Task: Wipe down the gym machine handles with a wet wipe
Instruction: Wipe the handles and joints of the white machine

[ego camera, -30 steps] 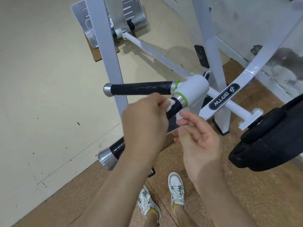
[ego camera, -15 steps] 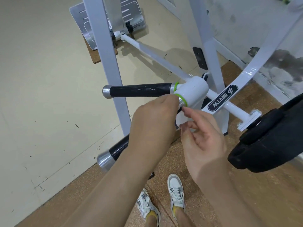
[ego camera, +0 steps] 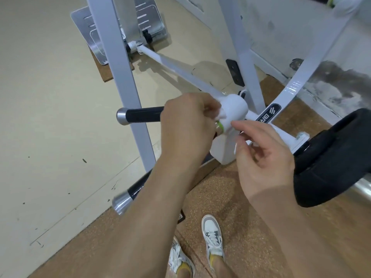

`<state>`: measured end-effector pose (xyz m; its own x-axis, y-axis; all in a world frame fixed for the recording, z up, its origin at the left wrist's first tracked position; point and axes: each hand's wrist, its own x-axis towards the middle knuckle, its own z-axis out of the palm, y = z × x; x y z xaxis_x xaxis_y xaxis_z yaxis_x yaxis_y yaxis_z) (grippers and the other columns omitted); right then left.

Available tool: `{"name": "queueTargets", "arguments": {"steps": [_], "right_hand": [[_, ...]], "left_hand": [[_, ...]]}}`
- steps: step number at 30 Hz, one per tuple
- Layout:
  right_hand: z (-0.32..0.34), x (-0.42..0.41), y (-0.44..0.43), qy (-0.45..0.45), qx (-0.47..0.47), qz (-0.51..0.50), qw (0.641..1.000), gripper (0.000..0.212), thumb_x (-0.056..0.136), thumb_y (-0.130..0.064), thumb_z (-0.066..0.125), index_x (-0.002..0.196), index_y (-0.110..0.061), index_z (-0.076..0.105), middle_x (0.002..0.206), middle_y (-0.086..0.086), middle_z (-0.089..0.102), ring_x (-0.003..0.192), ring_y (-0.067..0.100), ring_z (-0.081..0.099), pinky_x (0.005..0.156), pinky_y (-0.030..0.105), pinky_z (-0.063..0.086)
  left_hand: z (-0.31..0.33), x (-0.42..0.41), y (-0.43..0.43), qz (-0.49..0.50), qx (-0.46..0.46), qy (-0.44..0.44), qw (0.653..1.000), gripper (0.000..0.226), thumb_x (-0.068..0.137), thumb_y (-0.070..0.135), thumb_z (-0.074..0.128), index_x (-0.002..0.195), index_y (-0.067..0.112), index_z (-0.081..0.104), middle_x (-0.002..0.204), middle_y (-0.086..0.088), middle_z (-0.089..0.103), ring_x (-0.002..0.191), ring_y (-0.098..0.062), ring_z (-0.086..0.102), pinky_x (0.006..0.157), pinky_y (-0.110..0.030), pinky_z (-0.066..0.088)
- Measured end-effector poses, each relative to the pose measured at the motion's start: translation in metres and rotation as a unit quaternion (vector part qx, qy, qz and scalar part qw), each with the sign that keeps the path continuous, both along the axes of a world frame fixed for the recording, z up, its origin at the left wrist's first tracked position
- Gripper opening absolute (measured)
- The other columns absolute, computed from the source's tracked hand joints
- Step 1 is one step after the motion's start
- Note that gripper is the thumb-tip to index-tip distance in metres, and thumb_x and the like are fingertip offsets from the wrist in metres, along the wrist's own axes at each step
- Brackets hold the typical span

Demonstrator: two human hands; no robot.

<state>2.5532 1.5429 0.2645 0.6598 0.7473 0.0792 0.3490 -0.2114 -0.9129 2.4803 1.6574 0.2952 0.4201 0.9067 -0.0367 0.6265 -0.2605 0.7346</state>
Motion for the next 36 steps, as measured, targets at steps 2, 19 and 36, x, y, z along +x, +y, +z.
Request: {"name": "queueTargets", "arguments": {"steps": [2,19,36], "right_hand": [[0.000,0.003,-0.002,0.018,-0.002,-0.013,1.000,0.031,0.093,-0.001,0.055,0.109,-0.025,0.066,0.110,-0.010,0.059,0.093,-0.002,0.057,0.075,0.007,0.043],[-0.002,-0.013,0.011,0.008,0.021,-0.015,1.000,0.032,0.089,0.004,0.055,0.105,-0.021,0.067,0.100,-0.005,0.062,0.088,0.001,0.059,0.075,0.013,0.049],[0.030,0.019,0.070,-0.354,-0.159,0.220,0.895,0.014,0.088,-0.015,0.063,0.084,-0.008,0.075,0.090,0.009,0.062,0.088,0.028,0.058,0.072,0.031,0.039]], "left_hand": [[-0.004,-0.007,0.005,0.032,-0.034,-0.022,0.999,0.016,0.081,0.010,0.068,0.086,0.023,0.077,0.083,0.009,0.074,0.083,-0.009,0.065,0.079,-0.024,0.049],[-0.010,-0.015,-0.014,-0.095,0.120,0.013,0.988,0.021,0.070,0.005,0.064,0.078,0.019,0.078,0.073,-0.001,0.067,0.069,-0.025,0.063,0.058,-0.036,0.050],[0.007,-0.048,-0.035,0.011,-0.005,-0.002,1.000,0.038,0.083,0.000,0.055,0.105,0.031,0.061,0.097,0.017,0.066,0.088,-0.002,0.062,0.075,-0.018,0.048]]}}
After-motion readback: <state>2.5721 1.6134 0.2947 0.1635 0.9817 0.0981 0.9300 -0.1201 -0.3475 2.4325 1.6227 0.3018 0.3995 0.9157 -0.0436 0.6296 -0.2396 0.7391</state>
